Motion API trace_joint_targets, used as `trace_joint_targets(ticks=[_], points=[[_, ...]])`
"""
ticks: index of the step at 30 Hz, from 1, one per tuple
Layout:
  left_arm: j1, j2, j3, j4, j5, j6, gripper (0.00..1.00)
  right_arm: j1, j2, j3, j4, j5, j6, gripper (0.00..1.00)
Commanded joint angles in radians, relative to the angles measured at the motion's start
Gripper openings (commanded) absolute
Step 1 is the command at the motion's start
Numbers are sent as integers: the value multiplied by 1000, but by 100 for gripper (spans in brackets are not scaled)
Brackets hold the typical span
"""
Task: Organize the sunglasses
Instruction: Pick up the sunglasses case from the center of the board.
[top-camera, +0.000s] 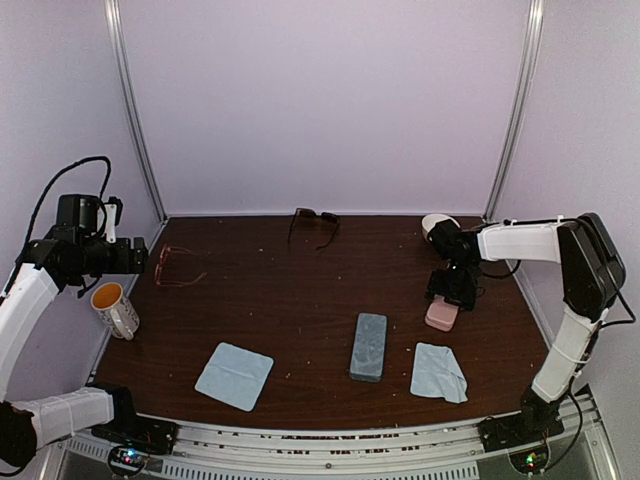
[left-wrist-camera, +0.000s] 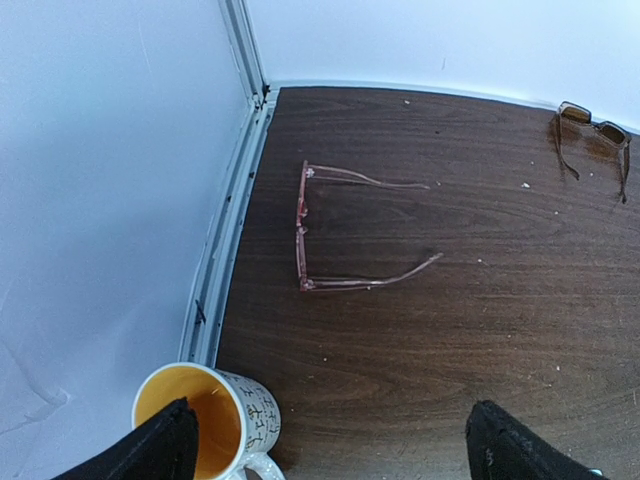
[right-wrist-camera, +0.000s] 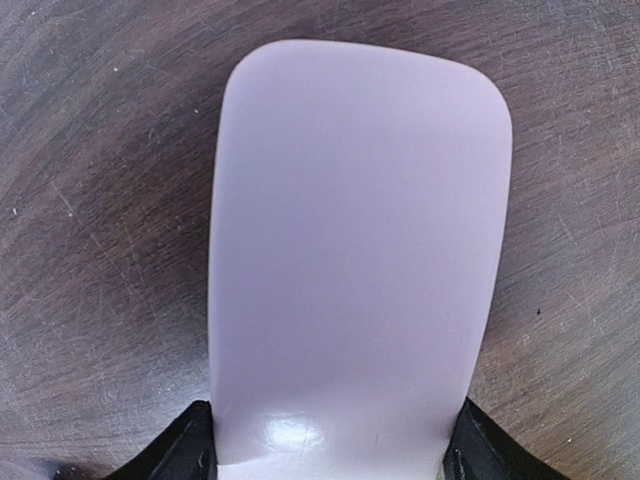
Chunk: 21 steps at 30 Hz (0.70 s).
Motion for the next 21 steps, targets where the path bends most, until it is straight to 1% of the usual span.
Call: trace_joint_targets(ticks=[1, 4, 9, 12, 17, 21], points=[[-2, 5, -5, 33, 7, 13, 97, -3, -47, 0, -13, 33, -49, 60], [-3, 5, -5, 34, 4, 13, 98, -3, -85, 21, -2, 31, -109, 59], [-3, 15, 6, 33, 5, -5, 98, 11, -143, 67, 56, -58, -258, 59], [-3, 15, 22, 39, 27, -33, 98, 19, -181, 78, 100, -126, -313, 59], [-3, 17, 66, 66, 104, -87, 98, 26, -250, 58, 232, -268, -388, 59], [-2, 38, 114, 105, 154, -130, 98, 27, -309, 1, 393, -405, -414, 58]])
